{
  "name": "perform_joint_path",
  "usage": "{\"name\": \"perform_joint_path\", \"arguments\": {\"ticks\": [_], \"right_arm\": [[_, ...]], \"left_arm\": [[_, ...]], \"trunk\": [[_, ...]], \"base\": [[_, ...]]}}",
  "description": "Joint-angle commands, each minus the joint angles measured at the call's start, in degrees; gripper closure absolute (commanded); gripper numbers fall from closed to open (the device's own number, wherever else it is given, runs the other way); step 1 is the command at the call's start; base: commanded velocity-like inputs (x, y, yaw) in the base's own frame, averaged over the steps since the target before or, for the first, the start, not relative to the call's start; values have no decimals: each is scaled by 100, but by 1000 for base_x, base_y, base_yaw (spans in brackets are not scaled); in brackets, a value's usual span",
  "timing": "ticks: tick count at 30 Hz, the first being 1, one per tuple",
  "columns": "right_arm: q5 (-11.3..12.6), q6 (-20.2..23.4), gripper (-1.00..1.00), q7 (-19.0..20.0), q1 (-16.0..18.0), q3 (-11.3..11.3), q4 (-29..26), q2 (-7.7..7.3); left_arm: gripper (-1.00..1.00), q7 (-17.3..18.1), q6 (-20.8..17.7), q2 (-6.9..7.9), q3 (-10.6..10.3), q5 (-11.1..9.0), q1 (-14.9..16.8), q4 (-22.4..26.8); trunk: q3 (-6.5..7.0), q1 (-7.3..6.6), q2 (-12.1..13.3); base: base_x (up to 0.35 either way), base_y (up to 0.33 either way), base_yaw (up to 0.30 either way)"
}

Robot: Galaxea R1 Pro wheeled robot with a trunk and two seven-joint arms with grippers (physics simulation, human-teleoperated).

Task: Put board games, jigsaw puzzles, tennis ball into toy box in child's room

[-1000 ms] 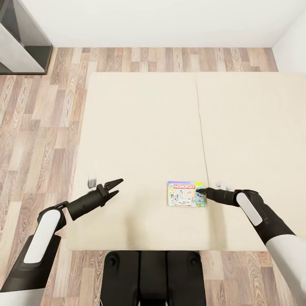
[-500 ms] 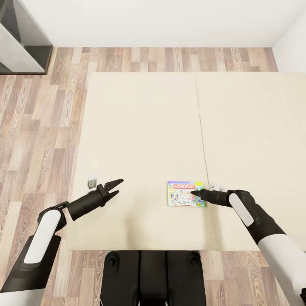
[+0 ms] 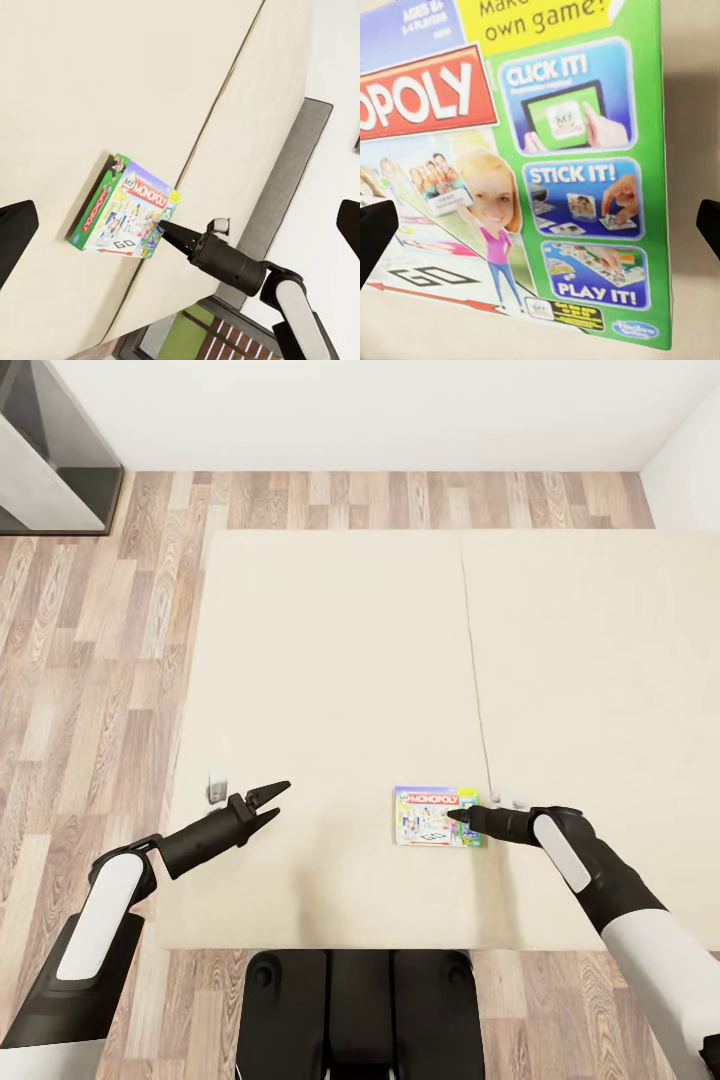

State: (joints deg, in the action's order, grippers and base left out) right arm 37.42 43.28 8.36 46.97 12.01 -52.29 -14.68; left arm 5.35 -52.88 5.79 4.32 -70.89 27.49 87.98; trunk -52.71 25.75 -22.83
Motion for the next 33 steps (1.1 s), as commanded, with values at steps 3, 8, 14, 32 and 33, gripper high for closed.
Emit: {"name": "perform_joint_path", "arguments": {"ticks": [3, 8, 14, 32, 33], "right_arm": [[-39, 15, -100, 23, 10, 7, -2, 0], [-49, 14, -100, 20, 16, -4, -1, 1], [-54, 14, -100, 18, 20, -13, -1, 1], [-59, 14, -100, 17, 58, -34, -5, -18], [-59, 14, -100, 17, 60, -36, -6, -18]], "left_arm": [[-100, 46, -27, 0, 8, 46, 2, 0], [-100, 47, -27, 0, 8, 46, 2, 0], [-100, 46, -27, 1, 8, 47, 2, 0], [-100, 45, -21, -6, 7, 67, 2, 0], [-100, 45, -21, -7, 7, 69, 2, 0]], "trunk": [[-6, 3, -9], [-6, 3, -9], [-6, 3, -9], [-6, 3, -9], [-6, 3, -9]], "base": [[0, 0, 0], [0, 0, 0], [0, 0, 0], [0, 0, 0], [0, 0, 0]]}}
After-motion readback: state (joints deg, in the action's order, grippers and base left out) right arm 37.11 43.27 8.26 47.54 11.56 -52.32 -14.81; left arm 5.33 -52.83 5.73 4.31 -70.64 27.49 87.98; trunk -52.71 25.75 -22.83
